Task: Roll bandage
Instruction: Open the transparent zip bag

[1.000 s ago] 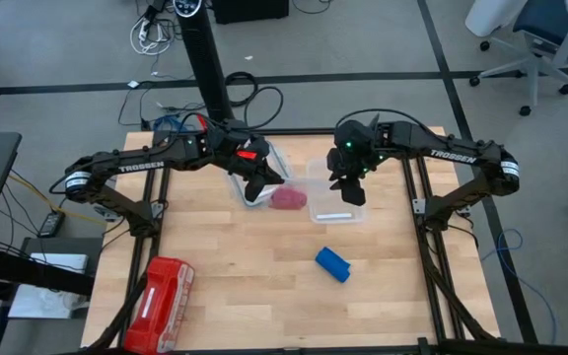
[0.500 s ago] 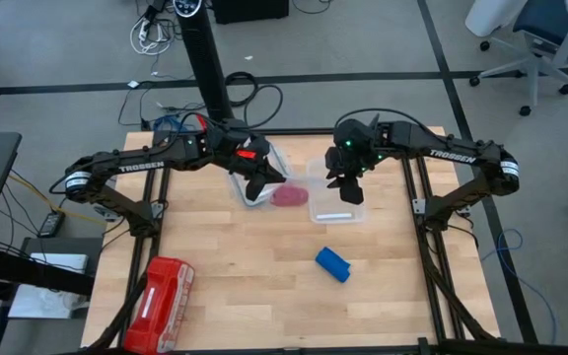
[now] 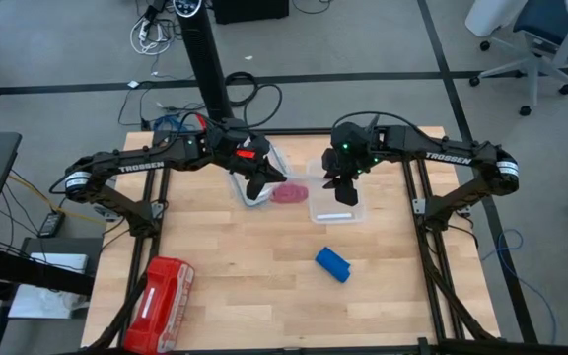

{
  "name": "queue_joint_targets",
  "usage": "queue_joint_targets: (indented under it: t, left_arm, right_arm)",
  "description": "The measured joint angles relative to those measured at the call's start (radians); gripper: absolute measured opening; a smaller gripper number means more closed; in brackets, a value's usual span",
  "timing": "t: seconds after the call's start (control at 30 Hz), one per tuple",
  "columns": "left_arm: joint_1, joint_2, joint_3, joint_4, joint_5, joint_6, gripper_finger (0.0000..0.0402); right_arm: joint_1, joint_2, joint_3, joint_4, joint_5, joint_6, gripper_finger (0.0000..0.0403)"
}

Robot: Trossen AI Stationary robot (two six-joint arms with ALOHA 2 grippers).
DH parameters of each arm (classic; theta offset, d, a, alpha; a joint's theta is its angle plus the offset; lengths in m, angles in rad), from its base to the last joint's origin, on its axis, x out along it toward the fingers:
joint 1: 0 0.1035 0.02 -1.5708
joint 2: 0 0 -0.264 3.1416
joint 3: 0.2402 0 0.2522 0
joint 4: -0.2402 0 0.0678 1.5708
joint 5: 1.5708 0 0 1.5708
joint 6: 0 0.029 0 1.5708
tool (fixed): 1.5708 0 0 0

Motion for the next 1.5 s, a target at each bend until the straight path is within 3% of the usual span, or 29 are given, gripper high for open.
queue_joint_targets:
  t: [0.3, 0.43, 0.73, 0.87, 1.03, 1.3, 1.5]
  left_arm:
    - [0.000, 0.000, 0.000, -0.009, 0.000, 0.003, 0.0000]
    - [0.000, 0.000, 0.000, -0.023, -0.012, 0.005, 0.0012]
    - [0.000, 0.000, 0.000, -0.050, -0.048, -0.024, 0.0133]
    - [-0.002, 0.000, 0.000, -0.056, -0.028, -0.026, 0.0167]
    - [-0.028, 0.000, 0.000, -0.054, -0.034, -0.021, 0.0172]
    - [-0.072, 0.000, 0.000, -0.052, -0.165, 0.057, 0.0163]
    - [-0.081, 0.000, 0.000, -0.054, -0.190, 0.060, 0.0163]
  right_arm:
    - [0.000, 0.000, 0.000, -0.006, -0.006, 0.001, 0.0019]
    - [0.000, 0.000, 0.000, -0.013, -0.010, 0.000, 0.0020]
    - [0.000, 0.000, 0.000, -0.076, -0.008, -0.021, 0.0014]
    - [0.000, -0.001, 0.001, -0.098, -0.008, -0.019, 0.0018]
    - [0.000, -0.001, 0.025, -0.118, -0.007, -0.019, 0.0017]
    - [-0.001, -0.001, 0.078, -0.119, -0.001, -0.021, 0.0018]
    - [0.000, -0.002, 0.097, -0.129, -0.001, -0.016, 0.0018]
